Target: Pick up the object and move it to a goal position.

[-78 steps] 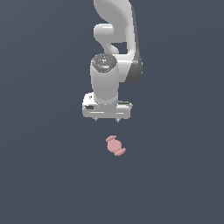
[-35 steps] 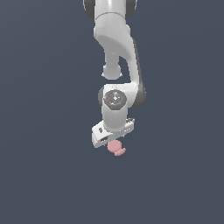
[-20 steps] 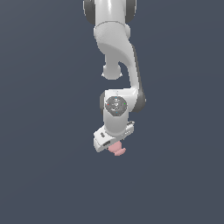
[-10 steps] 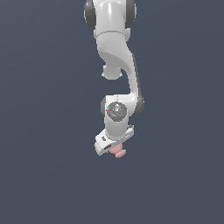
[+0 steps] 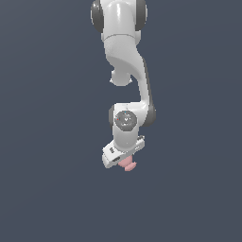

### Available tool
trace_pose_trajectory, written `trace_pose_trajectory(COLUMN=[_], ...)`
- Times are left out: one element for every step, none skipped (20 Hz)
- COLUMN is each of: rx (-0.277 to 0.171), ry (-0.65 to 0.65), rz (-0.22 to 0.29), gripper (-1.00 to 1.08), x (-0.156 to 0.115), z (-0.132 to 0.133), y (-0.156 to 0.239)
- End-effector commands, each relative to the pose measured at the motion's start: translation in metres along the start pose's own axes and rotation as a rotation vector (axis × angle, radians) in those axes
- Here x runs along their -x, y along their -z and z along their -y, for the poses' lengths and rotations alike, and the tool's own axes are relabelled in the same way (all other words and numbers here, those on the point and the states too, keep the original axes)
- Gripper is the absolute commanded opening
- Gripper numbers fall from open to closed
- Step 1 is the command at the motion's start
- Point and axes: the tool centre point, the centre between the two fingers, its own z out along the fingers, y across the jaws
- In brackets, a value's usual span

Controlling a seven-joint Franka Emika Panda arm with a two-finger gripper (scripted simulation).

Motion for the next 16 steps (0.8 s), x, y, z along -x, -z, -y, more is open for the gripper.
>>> trace_pose_trajectory(rx=[-0.013,-0.013,0.000,0.000,0.000,0.000,-0.001,-0.001,-0.001,-0.001,-0.002,-0.002,-0.002,-0.003,-0.003,-0.004], ry=[-0.003,-0.003,0.000,0.000,0.000,0.000,0.000,0.000,0.000,0.000,0.000,0.000,-0.001,-0.001,-0.001,-0.001], rz=[0.024,0.024,0.001,0.001,0.001,0.001,0.001,0.001,0.002,0.002,0.003,0.004,0.005,0.005,0.006,0.007], gripper=[-1.00,-1.00,-1.00,-1.00,-1.00,-1.00,-1.00,-1.00,-1.00,-1.00,-1.00,-1.00,-1.00,-1.00,-1.00,-1.00], x=[0.010,0.010,0.000,0.001,0.001,0.002,0.003,0.004,0.006,0.008,0.011,0.014,0.017,0.021,0.024,0.029], z=[0.003,0.003,0.000,0.000,0.000,-0.001,-0.001,-0.002,-0.003,-0.004,-0.005,-0.006,-0.008,-0.009,-0.011,-0.013], y=[-0.016,-0.016,-0.001,-0.001,0.000,0.001,0.002,0.004,0.006,0.009,0.012,0.016,0.020,0.024,0.029,0.034])
